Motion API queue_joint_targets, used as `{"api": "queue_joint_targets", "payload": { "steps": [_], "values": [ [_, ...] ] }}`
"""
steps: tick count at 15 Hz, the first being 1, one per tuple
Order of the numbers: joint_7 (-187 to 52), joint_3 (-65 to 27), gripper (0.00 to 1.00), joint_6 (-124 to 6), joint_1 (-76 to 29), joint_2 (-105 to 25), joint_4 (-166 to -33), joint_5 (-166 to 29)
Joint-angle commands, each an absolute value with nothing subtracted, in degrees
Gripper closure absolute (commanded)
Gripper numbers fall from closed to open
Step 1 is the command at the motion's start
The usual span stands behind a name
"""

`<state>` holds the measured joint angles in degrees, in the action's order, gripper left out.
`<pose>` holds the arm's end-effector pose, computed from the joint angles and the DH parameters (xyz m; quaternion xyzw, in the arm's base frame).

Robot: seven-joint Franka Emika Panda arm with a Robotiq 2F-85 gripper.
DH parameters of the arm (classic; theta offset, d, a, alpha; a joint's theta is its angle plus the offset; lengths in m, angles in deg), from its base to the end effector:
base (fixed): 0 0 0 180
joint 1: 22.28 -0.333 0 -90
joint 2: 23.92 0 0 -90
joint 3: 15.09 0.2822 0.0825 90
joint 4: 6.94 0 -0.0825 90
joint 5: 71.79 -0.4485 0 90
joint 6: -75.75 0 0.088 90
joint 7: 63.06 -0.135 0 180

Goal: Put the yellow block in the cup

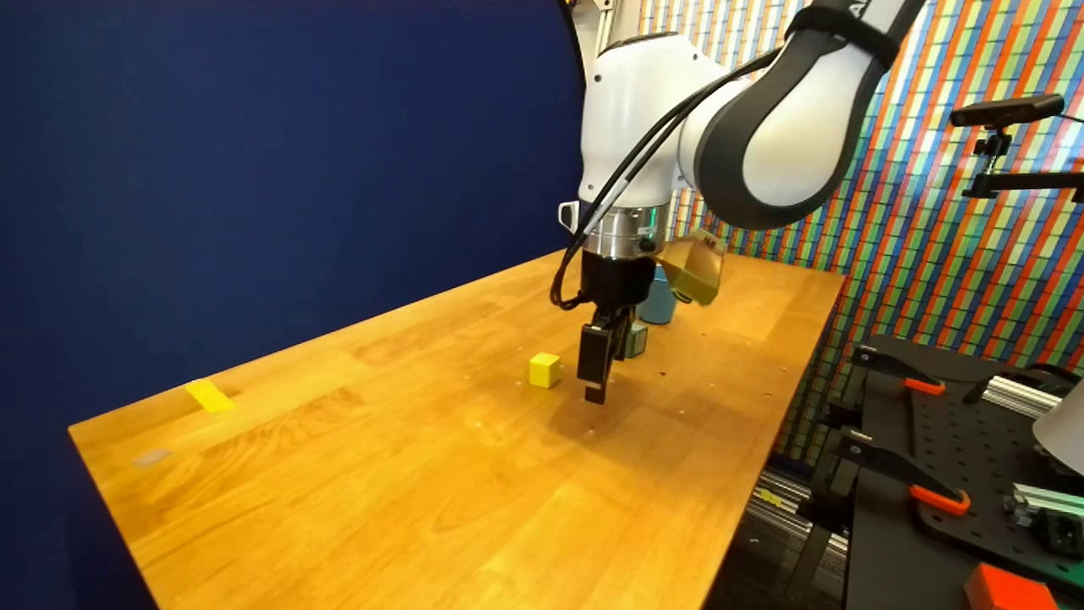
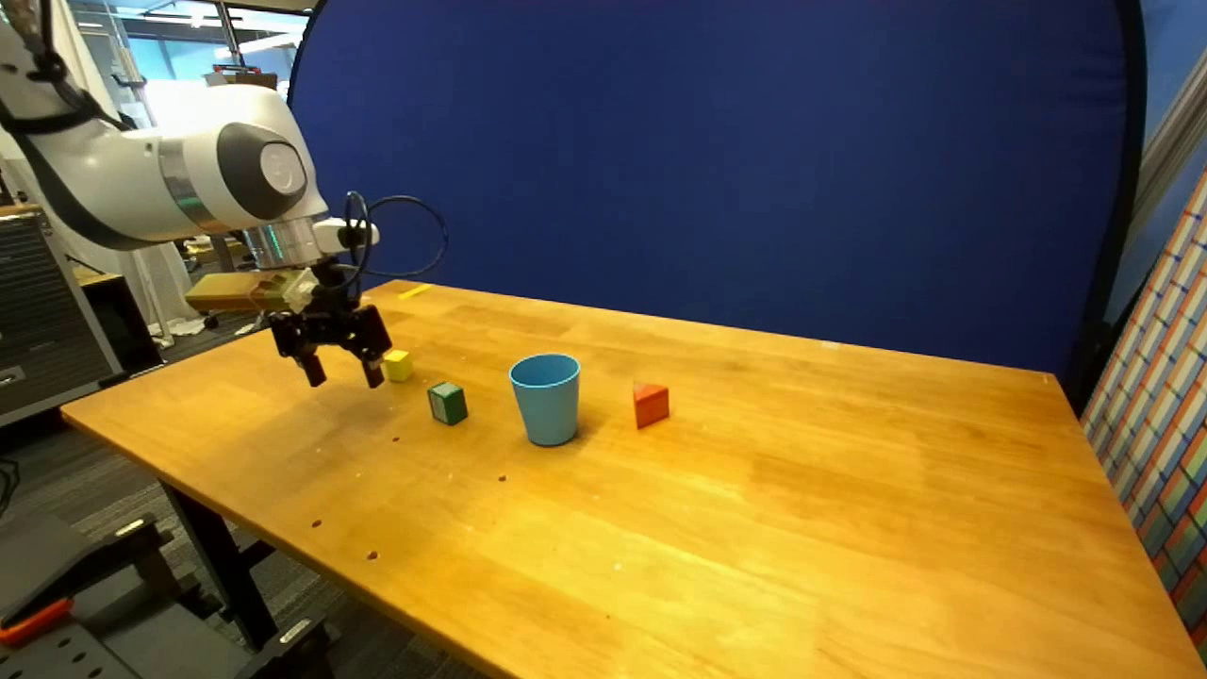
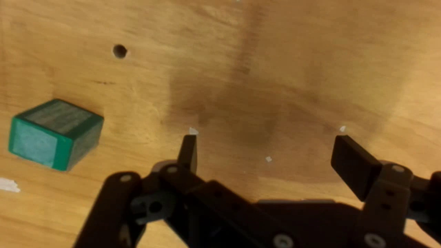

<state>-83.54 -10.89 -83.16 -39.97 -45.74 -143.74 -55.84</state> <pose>0.4675 0.2034 0.0426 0.9896 0.1388 0.0176 0.0327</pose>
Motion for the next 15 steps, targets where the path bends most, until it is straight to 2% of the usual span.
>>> {"api": "queue_joint_targets", "payload": {
  "steps": [1, 5, 6, 7, 12, 15],
  "values": [
    [-84.53, -14.62, 0.00, -83.32, -44.06, -53.54, -134.30, -54.56],
    [-84.10, -17.94, 0.00, -82.69, -47.01, -58.86, -127.72, -54.65],
    [-83.83, -18.57, 0.25, -81.61, -47.64, -59.46, -126.57, -54.56],
    [-84.12, -18.98, 0.26, -81.12, -48.24, -59.61, -126.24, -54.71],
    [-86.12, -22.60, 0.66, -79.16, -50.88, -58.14, -126.28, -53.07],
    [-88.90, -25.76, 0.86, -75.93, -52.31, -55.06, -127.33, -51.28]
  ]
}}
